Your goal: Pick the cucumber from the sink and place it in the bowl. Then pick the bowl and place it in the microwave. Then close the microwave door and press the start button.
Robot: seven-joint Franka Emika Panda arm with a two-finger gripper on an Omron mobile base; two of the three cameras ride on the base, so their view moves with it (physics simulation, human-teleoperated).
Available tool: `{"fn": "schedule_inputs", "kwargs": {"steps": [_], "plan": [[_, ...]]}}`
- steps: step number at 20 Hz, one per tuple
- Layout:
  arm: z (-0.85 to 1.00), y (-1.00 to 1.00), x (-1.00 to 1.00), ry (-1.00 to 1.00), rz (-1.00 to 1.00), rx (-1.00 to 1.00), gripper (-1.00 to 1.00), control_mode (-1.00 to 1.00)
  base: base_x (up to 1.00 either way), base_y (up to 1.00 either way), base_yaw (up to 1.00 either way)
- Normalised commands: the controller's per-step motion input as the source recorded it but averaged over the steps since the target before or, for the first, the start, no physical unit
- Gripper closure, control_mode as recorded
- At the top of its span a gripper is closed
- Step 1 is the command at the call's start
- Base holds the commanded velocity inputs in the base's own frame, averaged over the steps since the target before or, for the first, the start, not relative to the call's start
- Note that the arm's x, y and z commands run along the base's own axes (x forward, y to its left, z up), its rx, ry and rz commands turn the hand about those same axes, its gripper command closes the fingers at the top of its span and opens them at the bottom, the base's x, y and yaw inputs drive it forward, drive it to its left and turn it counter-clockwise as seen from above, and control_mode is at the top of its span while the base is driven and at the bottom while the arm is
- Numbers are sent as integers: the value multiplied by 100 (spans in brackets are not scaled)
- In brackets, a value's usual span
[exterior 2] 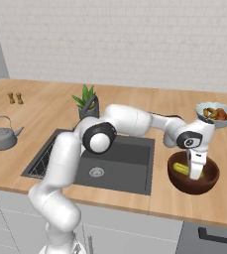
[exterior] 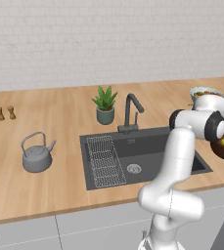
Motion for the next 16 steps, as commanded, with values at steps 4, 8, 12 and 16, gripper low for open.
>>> {"fn": "schedule_inputs", "kwargs": {"steps": [4,8,12,16], "plan": [[-23,-13,0,0,-1,3,-100,-100,0,0,0],[0,-3,0,-1,-3,1,-100,-100,0,0,0],[44,0,-34,-3,0,0,-100,-100,0,0,0],[71,0,-65,-4,0,0,-100,-100,0,0,0]]}}
